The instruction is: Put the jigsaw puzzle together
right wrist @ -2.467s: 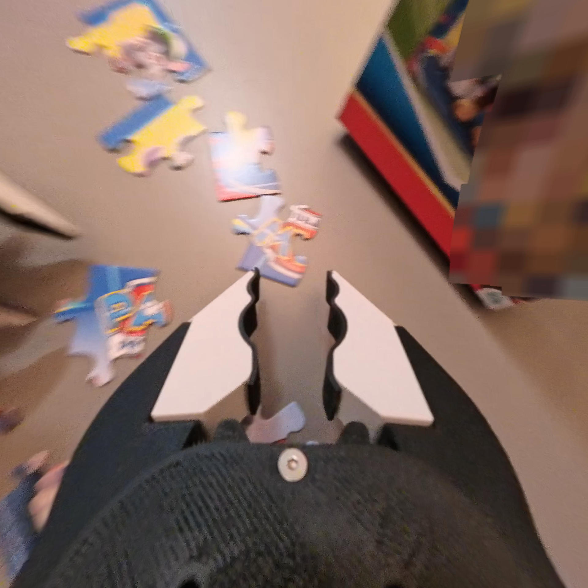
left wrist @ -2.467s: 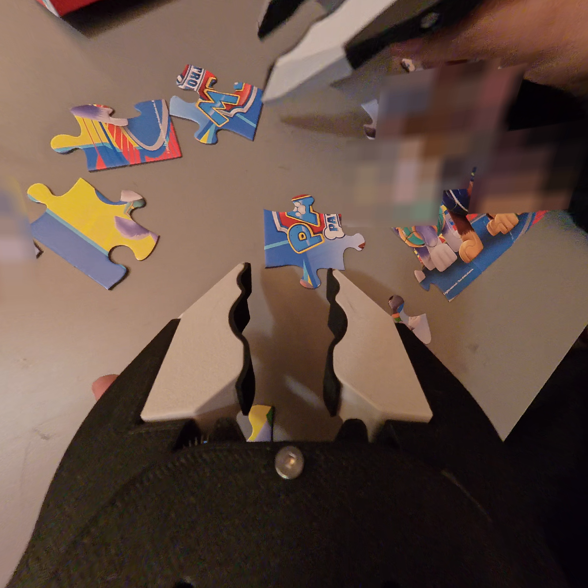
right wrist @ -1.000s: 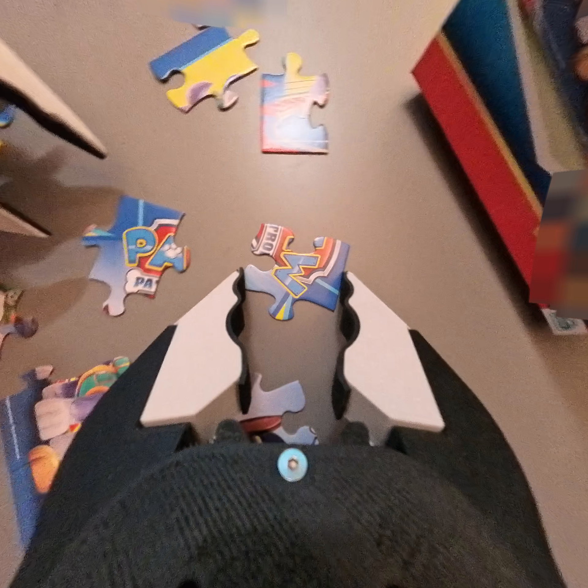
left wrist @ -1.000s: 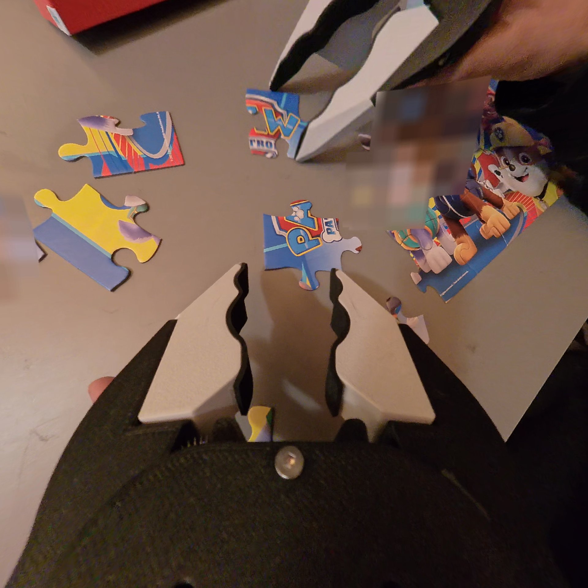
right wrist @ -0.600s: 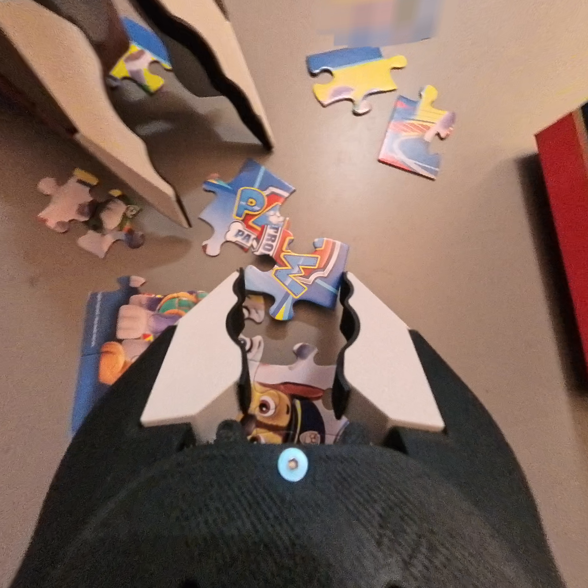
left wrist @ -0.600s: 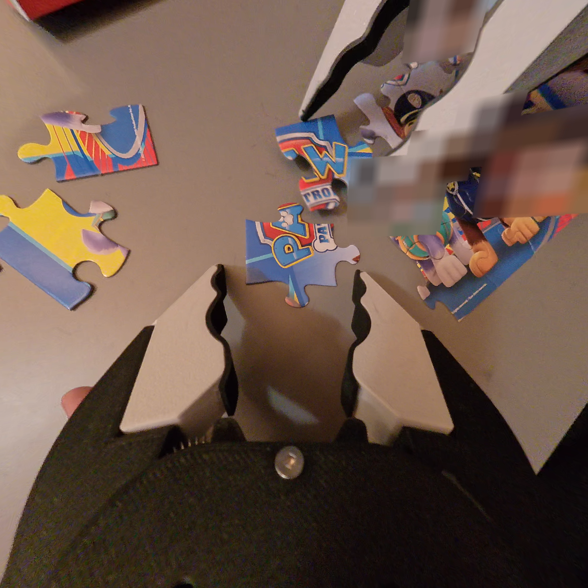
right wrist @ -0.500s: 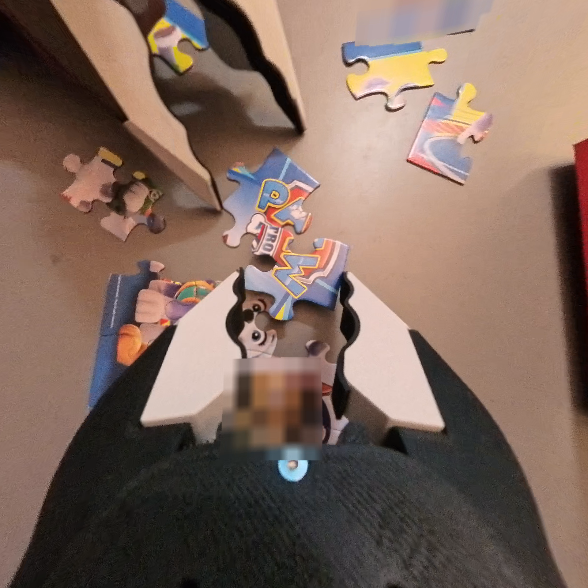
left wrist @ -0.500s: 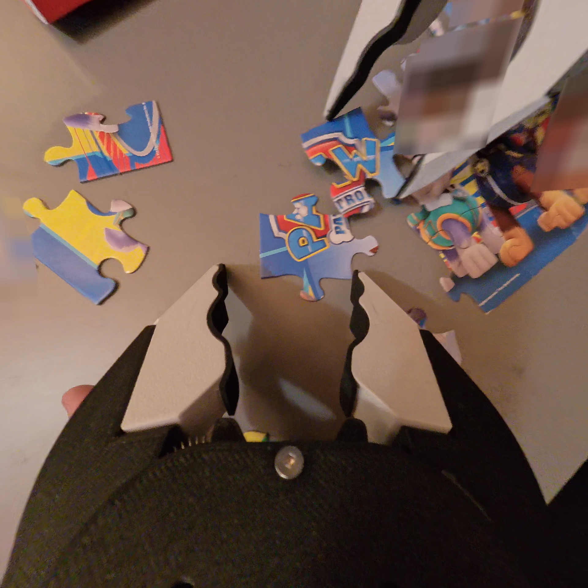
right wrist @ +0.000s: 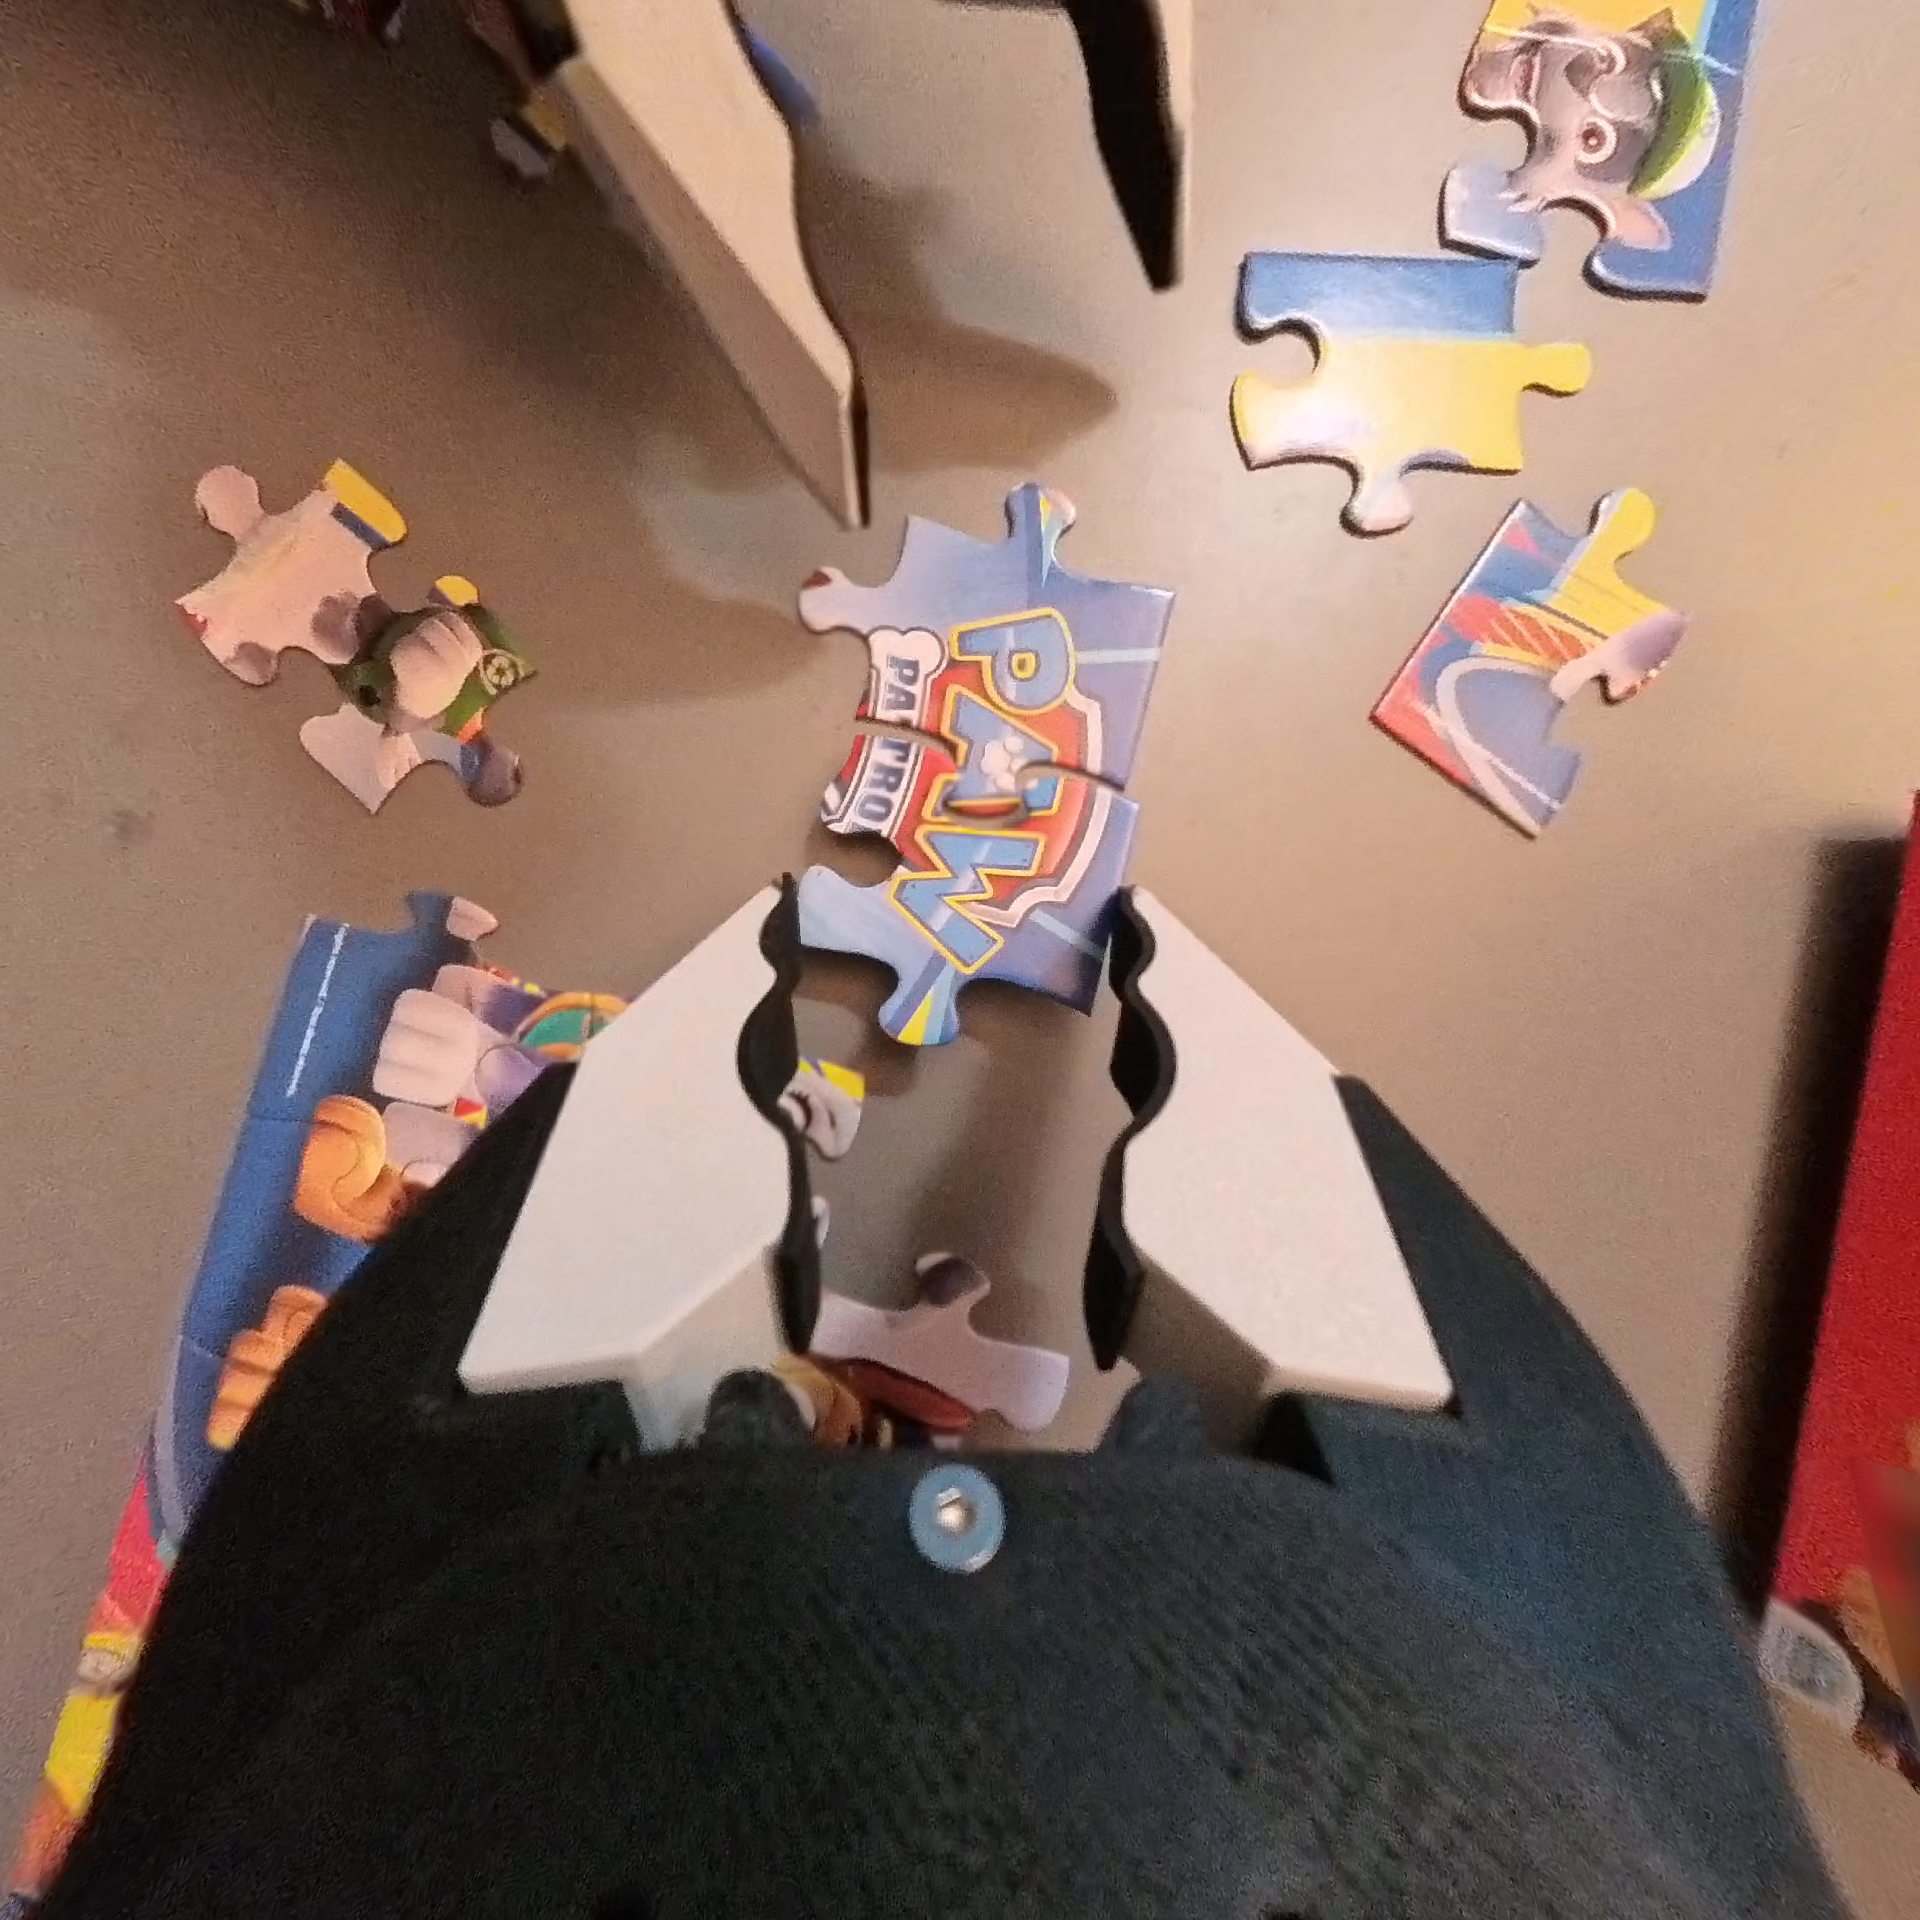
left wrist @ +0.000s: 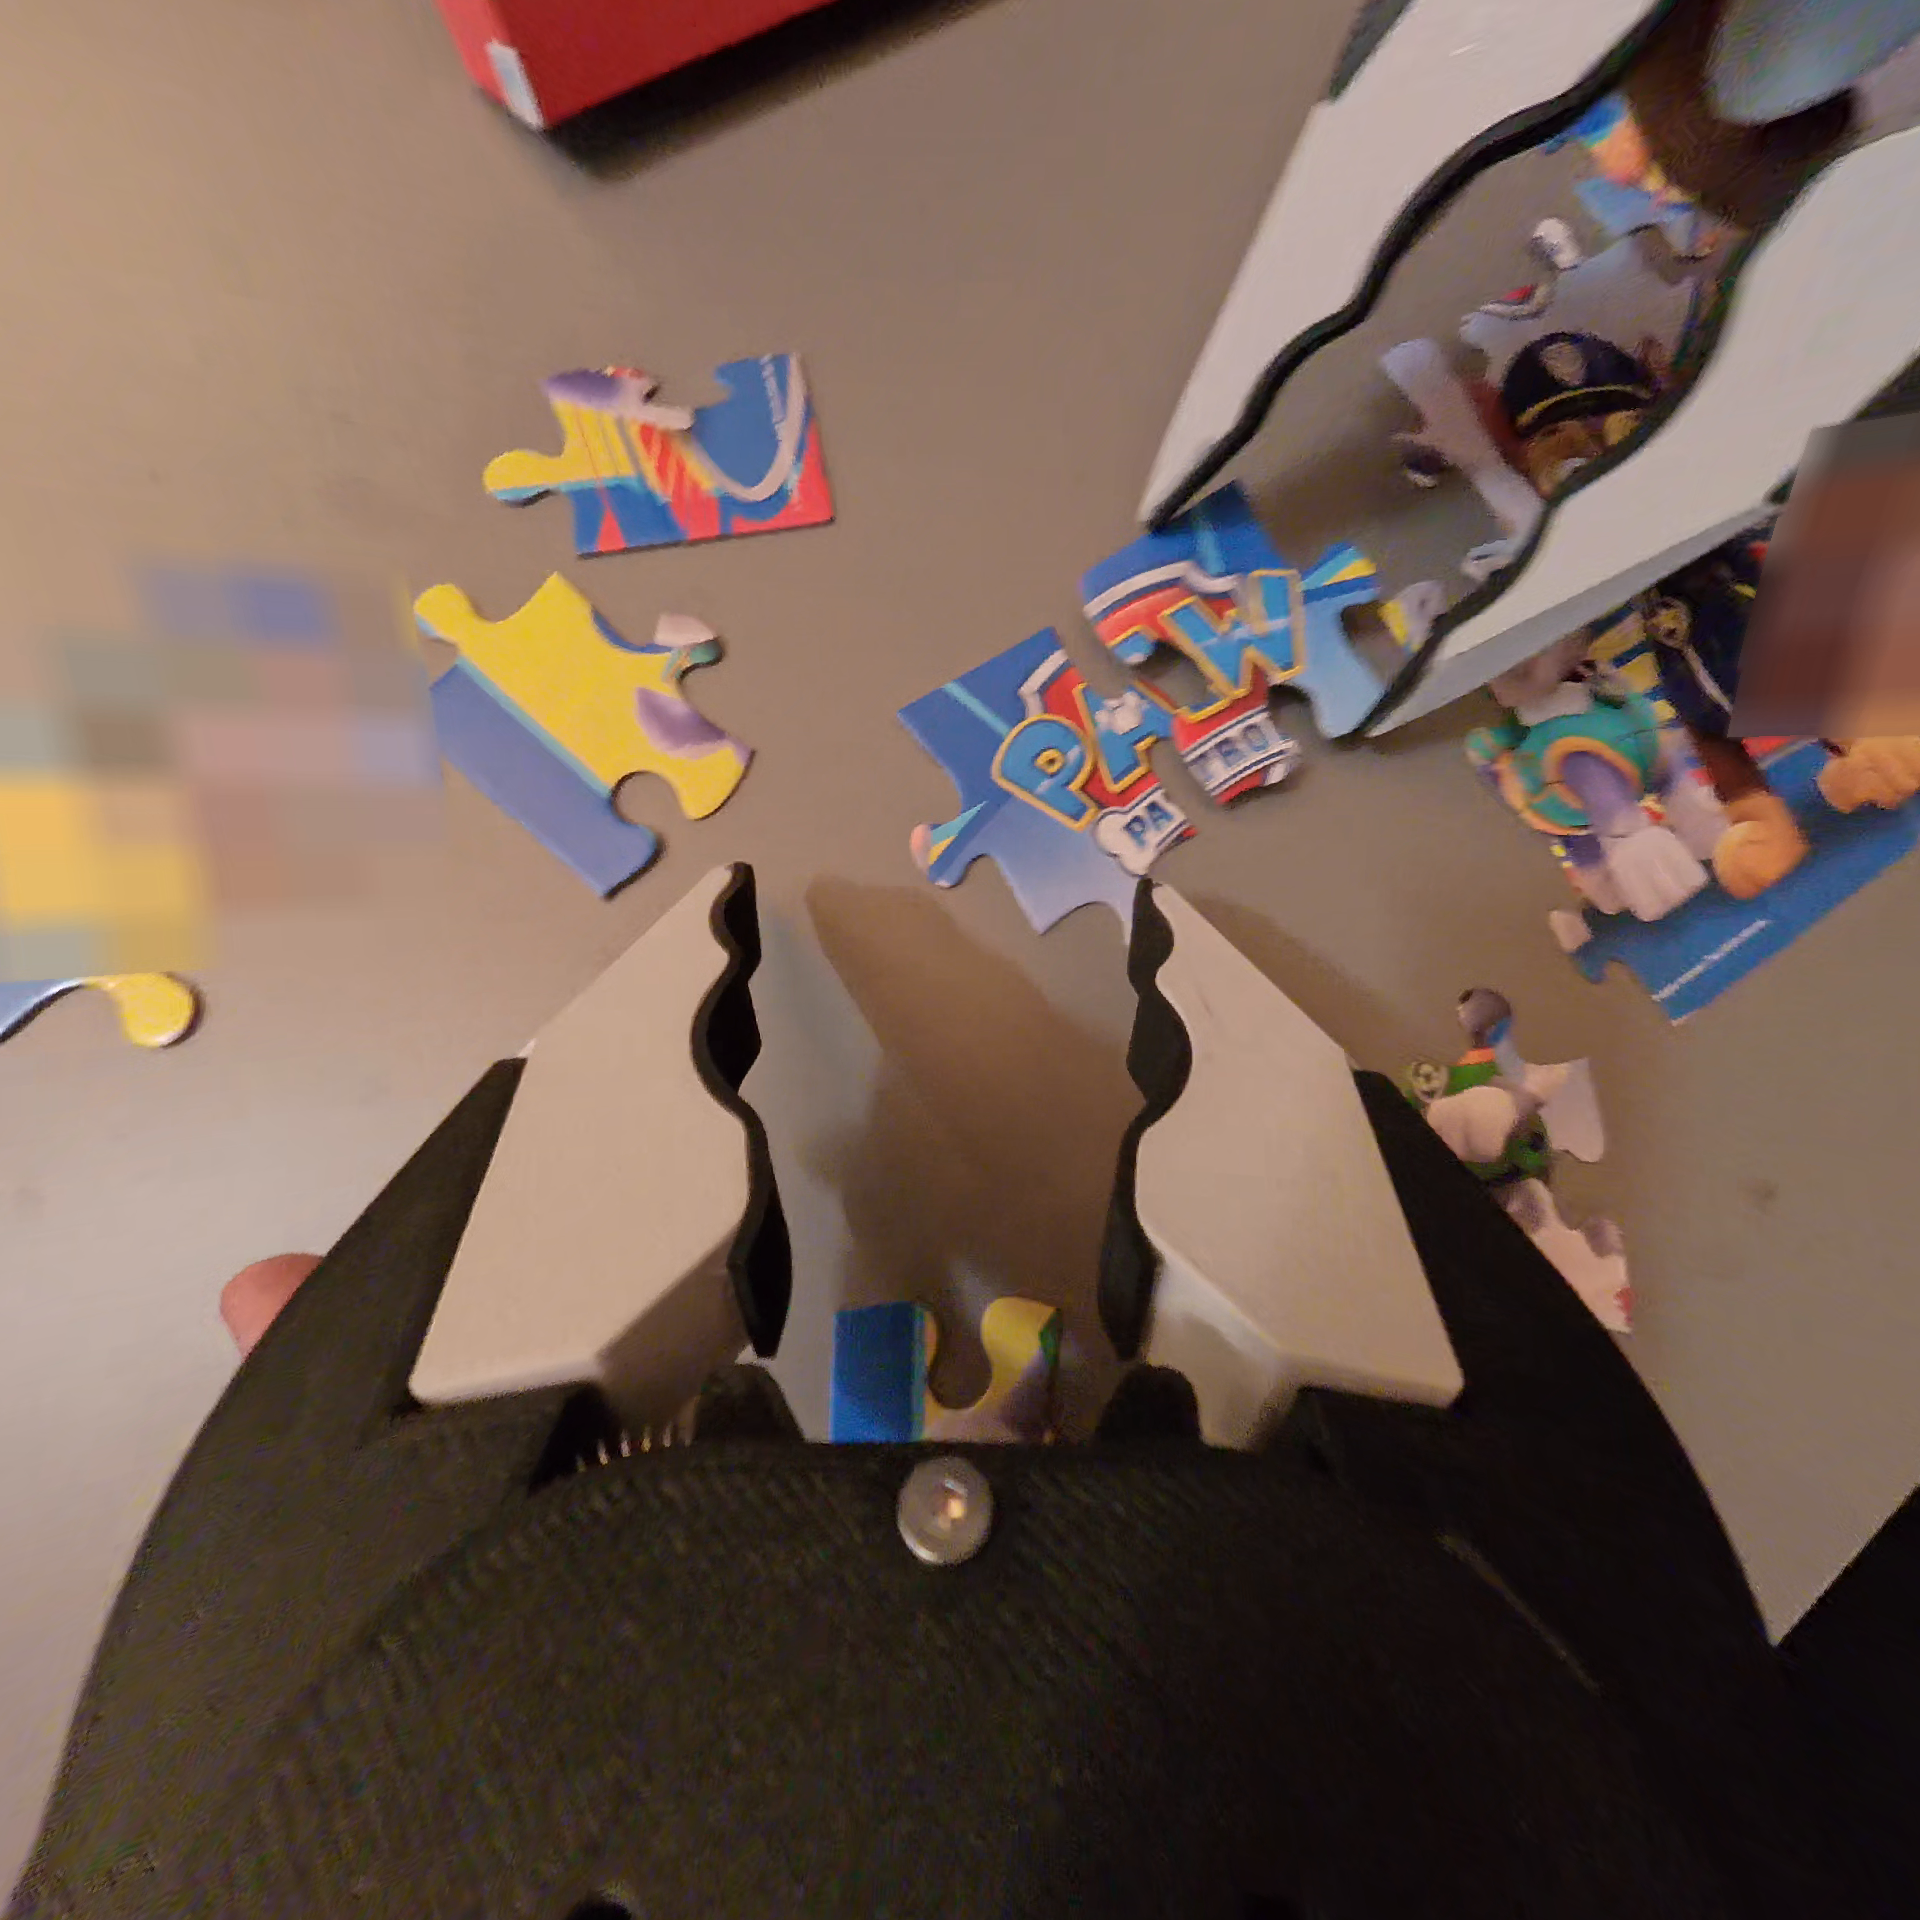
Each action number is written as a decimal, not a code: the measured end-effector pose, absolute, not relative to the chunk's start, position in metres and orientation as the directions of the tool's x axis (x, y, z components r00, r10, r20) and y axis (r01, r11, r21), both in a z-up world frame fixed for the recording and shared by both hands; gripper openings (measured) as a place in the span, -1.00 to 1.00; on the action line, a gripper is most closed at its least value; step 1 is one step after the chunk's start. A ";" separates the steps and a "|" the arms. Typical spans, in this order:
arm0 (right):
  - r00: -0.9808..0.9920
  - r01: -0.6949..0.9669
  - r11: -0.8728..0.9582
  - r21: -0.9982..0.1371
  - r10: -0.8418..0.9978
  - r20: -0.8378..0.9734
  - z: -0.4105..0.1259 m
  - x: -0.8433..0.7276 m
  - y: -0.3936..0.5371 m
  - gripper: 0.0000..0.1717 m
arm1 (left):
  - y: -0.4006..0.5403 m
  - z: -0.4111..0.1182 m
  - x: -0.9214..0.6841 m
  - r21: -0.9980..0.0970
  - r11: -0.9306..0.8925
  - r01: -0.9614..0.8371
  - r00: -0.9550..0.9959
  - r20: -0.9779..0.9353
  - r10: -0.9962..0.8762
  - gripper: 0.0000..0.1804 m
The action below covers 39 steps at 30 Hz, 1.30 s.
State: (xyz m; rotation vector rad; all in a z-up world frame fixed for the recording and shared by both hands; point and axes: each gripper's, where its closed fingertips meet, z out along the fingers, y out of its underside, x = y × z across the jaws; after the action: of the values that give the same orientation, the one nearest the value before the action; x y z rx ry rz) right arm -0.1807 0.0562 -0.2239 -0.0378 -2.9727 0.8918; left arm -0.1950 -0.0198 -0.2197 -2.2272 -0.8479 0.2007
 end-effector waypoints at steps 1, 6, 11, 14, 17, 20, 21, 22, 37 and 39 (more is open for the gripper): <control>-0.999 0.008 0.837 -0.548 0.026 0.025 -0.226 -0.181 0.055 -0.31 | -0.016 -0.220 -0.193 -0.692 -0.520 0.501 0.781 0.102 0.616 -0.23; -1.000 -0.012 0.850 -0.526 -0.012 0.003 -0.236 -0.182 0.056 -0.31 | -0.002 -0.222 -0.182 -0.692 -0.552 0.465 0.811 0.083 0.580 -0.24; -1.000 -0.027 0.842 -0.538 -0.024 0.011 -0.234 -0.184 0.055 -0.31 | 0.005 -0.218 -0.180 -0.705 -0.538 0.461 0.816 0.099 0.570 -0.25; -0.999 -0.033 0.842 -0.538 -0.028 0.018 -0.234 -0.184 0.054 -0.31 | 0.006 -0.221 -0.181 -0.698 -0.541 0.469 0.814 0.104 0.571 -0.25; -0.999 -0.039 0.845 -0.533 -0.030 0.025 -0.235 -0.184 0.054 -0.31 | 0.007 -0.223 -0.181 -0.689 -0.544 0.479 0.814 0.117 0.569 -0.26; -0.999 -0.038 0.842 -0.537 -0.027 0.029 -0.234 -0.184 0.054 -0.31 | 0.009 -0.224 -0.180 -0.686 -0.548 0.479 0.815 0.116 0.568 -0.27; -0.999 -0.035 0.839 -0.544 -0.023 0.028 -0.232 -0.183 0.053 -0.31 | 0.009 -0.224 -0.180 -0.686 -0.549 0.478 0.816 0.114 0.567 -0.27; -1.000 -0.023 0.832 -0.555 -0.016 0.018 -0.231 -0.182 0.052 -0.31 | 0.009 -0.224 -0.180 -0.687 -0.549 0.477 0.816 0.113 0.567 -0.27; -0.961 0.201 0.691 -0.694 0.276 -0.003 -0.213 -0.187 0.055 -0.65 | 0.014 -0.220 -0.187 -0.702 -0.494 0.513 0.801 0.185 0.569 -0.61; -0.959 0.214 0.687 -0.695 0.282 -0.017 -0.215 -0.189 0.049 -0.68 | 0.013 -0.223 -0.188 -0.695 -0.512 0.505 0.801 0.157 0.578 -0.73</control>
State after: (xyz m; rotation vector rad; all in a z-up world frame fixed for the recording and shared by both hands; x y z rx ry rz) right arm -0.1887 0.0488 -0.2153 -0.4131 -2.8011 1.1356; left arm -0.1882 0.0134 -0.2226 -2.2135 -0.7951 0.1211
